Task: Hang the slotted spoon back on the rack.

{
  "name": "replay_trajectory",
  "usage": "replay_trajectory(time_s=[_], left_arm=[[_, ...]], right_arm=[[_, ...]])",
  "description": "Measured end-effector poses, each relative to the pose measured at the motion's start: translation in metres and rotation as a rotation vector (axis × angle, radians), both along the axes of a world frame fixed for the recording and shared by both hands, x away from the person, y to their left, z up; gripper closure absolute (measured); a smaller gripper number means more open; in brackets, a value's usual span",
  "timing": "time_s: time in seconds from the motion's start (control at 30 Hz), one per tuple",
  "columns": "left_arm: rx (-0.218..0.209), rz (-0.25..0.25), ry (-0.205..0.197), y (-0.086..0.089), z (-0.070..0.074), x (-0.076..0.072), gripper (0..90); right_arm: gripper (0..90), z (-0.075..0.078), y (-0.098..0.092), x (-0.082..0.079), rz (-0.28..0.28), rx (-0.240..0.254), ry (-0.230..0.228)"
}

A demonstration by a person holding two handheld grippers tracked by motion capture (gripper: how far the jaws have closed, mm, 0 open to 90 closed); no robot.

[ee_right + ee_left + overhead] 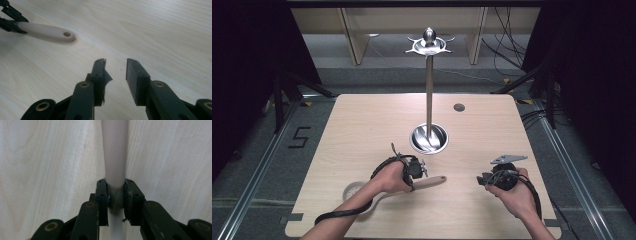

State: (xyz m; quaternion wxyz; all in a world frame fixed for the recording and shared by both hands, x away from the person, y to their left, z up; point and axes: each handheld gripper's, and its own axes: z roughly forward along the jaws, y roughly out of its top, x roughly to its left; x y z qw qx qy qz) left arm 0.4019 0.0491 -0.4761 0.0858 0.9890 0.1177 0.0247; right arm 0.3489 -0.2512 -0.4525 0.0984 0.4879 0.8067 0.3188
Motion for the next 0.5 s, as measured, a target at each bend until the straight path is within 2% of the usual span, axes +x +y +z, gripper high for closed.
replay_trajectory(time_s=[0.1, 0.2, 0.23, 0.3, 0.37, 0.5], left_arm=[[-0.015, 0.007, -0.005, 0.002, 0.0, -0.001, 74.5], [-0.039, 0.014, -0.006, 0.005, -0.001, -0.002, 74.6], [-0.05, 0.021, -0.022, 0.007, 0.0, -0.003, 74.6], [-0.067, 0.024, -0.029, 0.008, 0.0, -0.004, 74.7], [-0.082, 0.034, -0.035, 0.011, 0.005, -0.005, 74.7], [-0.108, 0.048, -0.055, 0.016, 0.012, -0.008, 74.7]], right_arm=[[68.8, 0.0, 0.0, 0.0, 0.0, 0.0, 0.002], [68.8, -0.003, 0.0, 0.001, 0.002, -0.007, -0.028], [68.7, 0.0, 0.001, 0.0, -0.009, 0.007, 0.0], [68.7, 0.002, -0.001, 0.0, 0.004, -0.017, -0.001], [68.6, 0.0, 0.0, 0.001, 0.0, 0.0, -0.018], [68.5, -0.001, -0.001, 0.001, 0.008, -0.005, -0.031]])
